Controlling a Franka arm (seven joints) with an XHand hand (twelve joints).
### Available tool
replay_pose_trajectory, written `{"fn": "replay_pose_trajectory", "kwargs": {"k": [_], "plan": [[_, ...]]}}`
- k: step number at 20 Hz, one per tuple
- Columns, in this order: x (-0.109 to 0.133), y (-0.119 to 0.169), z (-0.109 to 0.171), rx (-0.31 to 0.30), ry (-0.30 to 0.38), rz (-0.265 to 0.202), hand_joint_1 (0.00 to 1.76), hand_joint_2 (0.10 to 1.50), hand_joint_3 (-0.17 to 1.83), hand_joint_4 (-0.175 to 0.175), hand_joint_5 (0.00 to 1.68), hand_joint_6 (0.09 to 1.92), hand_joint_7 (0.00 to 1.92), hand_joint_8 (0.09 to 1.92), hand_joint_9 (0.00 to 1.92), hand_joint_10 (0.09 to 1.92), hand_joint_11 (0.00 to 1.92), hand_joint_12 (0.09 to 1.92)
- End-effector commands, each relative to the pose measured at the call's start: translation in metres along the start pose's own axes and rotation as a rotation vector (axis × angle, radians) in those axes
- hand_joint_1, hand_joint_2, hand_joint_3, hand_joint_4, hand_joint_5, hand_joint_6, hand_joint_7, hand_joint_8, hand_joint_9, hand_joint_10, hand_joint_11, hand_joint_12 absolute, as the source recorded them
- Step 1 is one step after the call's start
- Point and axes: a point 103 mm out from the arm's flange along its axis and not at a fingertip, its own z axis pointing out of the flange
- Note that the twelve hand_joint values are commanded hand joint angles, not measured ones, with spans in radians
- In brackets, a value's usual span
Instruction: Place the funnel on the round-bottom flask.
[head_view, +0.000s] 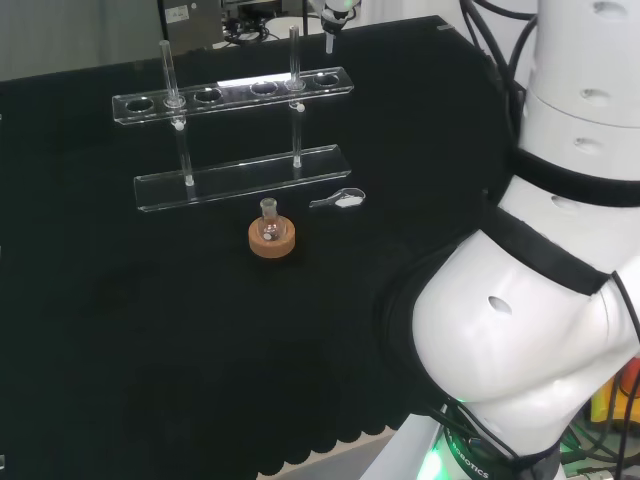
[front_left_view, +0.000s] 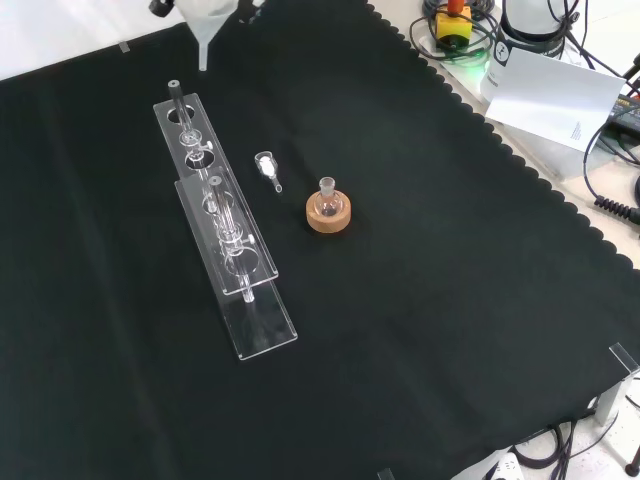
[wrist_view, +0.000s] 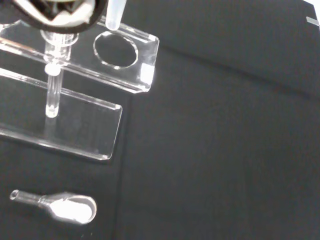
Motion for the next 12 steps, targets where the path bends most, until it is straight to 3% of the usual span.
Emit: {"fn": "replay_pose_trajectory", "kwargs": {"k": [1,6,12], "plan": [[0.021,-0.047,-0.003,0.006,-0.004,0.015,0.81,0.67,0.63,-0.04,0.39,0.09,0.3,0.73,0.45,0.64,0.23,1.37],[0.029,-0.073,0.004,0.006,0.002,0.023,0.81,0.67,0.63,-0.04,0.39,0.09,0.3,0.73,0.45,0.64,0.23,1.37],[0.064,-0.098,0.025,0.017,-0.004,-0.01,0.81,0.67,0.63,-0.041,0.39,0.09,0.29,0.73,0.45,0.64,0.23,1.37]]}}
